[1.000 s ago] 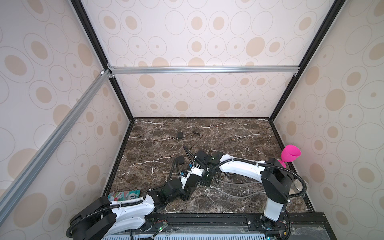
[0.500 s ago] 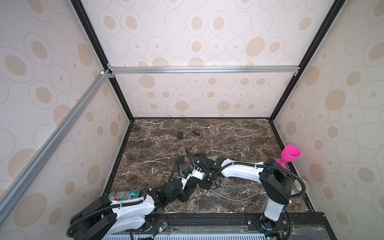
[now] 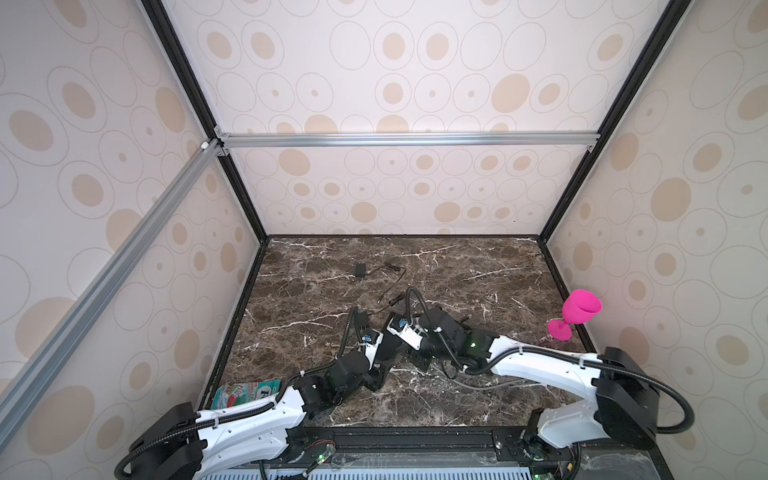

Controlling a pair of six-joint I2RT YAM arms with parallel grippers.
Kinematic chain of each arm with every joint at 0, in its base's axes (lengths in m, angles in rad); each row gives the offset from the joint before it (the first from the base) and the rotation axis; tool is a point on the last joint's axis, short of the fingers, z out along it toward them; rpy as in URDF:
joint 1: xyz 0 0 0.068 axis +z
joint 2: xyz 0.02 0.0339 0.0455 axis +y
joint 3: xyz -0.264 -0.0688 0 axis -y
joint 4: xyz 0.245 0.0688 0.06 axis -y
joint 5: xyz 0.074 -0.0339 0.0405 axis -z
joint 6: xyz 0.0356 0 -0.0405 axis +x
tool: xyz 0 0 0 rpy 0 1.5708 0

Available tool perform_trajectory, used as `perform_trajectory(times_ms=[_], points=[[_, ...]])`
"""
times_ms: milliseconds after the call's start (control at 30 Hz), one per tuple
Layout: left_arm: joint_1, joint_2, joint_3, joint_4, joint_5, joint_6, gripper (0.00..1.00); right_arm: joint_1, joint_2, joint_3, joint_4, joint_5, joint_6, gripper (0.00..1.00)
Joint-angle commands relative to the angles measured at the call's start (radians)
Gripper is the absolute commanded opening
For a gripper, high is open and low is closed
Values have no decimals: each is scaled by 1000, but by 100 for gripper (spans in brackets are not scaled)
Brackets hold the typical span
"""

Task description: Insert the plug into the switch port

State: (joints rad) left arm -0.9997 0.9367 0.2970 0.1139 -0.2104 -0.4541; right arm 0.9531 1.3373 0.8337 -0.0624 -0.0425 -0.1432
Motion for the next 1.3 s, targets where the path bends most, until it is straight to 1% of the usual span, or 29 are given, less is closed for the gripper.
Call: perform_trajectory(times_ms=[0, 67, 167, 300, 400, 533, 567, 600, 700, 733, 767, 833, 900, 1000, 1133, 1267], points=[[-10, -5, 43, -115, -70, -26, 0, -22, -115, -58, 79, 100, 12, 39], [-10, 9, 60, -160, -91, -42, 0, -37, -174, -94, 97, 135, 20, 44], [-10, 34, 88, -227, -128, -70, 0, -59, -209, -117, 85, 167, 16, 45], [-8, 39, 106, -304, -154, -106, 0, -65, -209, -146, 86, 225, 28, 45], [-7, 21, 102, -349, -168, -153, 0, -65, -214, -186, 125, 223, 44, 45], [-8, -13, 84, -371, -159, -197, 0, -65, -191, -224, 166, 206, 50, 45], [-7, -18, 76, -374, -154, -208, 4, -66, -178, -230, 171, 199, 53, 45], [-7, -24, 71, -371, -148, -215, 13, -66, -164, -235, 177, 189, 52, 45], [-6, -27, 52, -349, -118, -228, 23, -66, -124, -239, 193, 153, 60, 44], [-7, -25, 46, -341, -113, -233, 28, -65, -110, -235, 192, 139, 62, 44], [-5, -25, 42, -334, -106, -236, 35, -66, -95, -227, 187, 126, 67, 44], [-5, -24, 31, -317, -95, -242, 56, -66, -60, -199, 170, 95, 79, 44], [-6, -32, 27, -312, -98, -248, 68, -66, -27, -167, 151, 65, 92, 43], [-6, -69, 31, -323, -127, -260, 78, -66, 31, -110, 128, 14, 123, 43], [-5, -160, 36, -349, -164, -271, 98, -64, 126, -35, 100, -53, 156, 43], [-4, -276, 29, -375, -187, -287, 98, -64, 214, 29, 77, -83, 193, 42]])
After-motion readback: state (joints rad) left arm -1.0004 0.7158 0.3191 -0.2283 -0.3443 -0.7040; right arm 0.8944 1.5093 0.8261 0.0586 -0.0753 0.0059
